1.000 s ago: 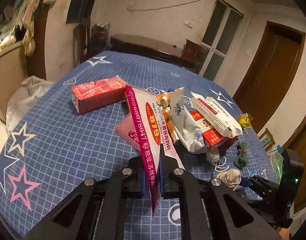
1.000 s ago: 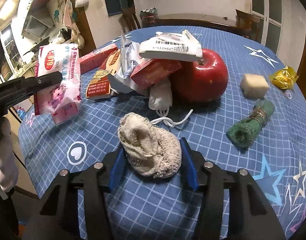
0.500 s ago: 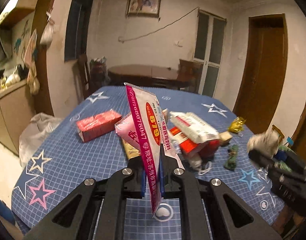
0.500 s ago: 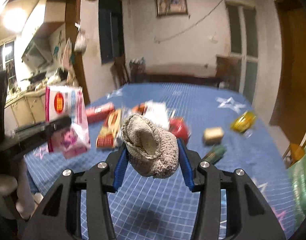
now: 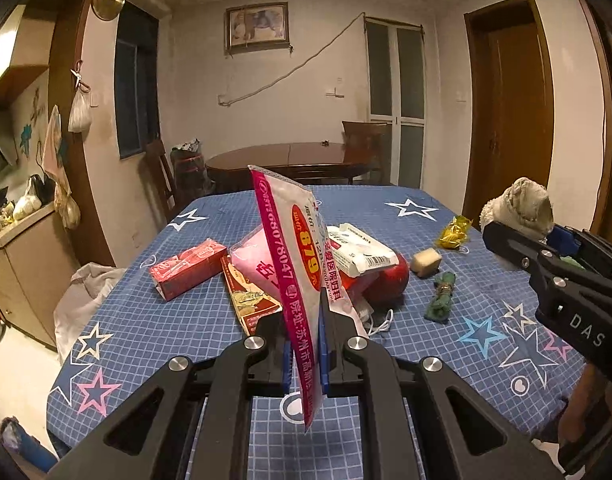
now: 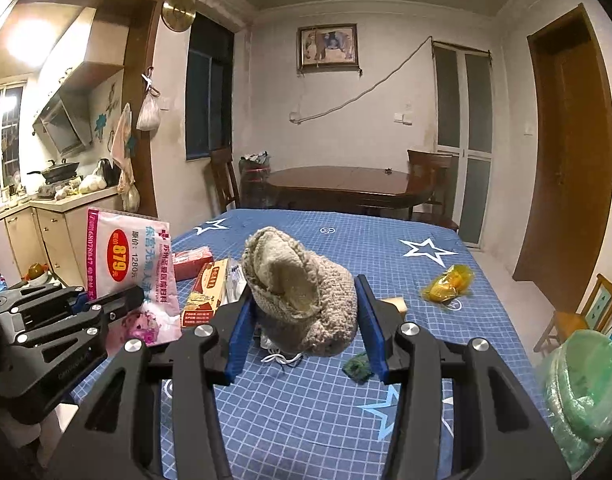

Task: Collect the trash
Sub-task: 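Carry the tissue packet and sock with both tools over the green trash bin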

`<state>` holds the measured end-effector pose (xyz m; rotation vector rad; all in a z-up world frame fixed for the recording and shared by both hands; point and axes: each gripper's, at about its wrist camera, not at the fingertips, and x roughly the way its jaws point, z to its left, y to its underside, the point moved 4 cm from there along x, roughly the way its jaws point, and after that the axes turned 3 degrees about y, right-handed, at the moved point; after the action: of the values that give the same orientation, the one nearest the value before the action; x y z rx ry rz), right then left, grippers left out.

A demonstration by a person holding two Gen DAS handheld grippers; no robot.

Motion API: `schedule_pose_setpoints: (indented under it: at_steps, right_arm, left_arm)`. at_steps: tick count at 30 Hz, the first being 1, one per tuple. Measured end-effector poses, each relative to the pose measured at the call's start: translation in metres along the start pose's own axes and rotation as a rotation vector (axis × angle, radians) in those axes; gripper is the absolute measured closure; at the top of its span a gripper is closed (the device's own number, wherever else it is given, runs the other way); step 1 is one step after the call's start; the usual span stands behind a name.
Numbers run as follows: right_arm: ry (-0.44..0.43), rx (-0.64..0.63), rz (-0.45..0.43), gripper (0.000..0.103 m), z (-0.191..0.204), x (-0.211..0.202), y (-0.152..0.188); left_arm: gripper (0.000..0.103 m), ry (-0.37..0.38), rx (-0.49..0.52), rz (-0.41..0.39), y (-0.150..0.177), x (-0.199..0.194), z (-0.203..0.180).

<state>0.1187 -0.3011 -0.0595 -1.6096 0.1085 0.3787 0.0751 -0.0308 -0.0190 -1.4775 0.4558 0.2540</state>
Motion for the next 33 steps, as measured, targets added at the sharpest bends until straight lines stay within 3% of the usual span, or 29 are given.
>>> schedule_pose_setpoints:
  at_steps: [21,33]
  right_arm:
    - [-0.007,-0.007,0.034,0.057,0.007,-0.005,0.004]
    - [0.048,0.028,0.080,0.058,-0.033,-0.008,0.004]
  left_arm:
    - [0.092,0.002,-0.004,-0.006,-0.005,-0.003,-0.001]
    - [0.092,0.093,0.060,-0.027,-0.033,0.016,-0.058]
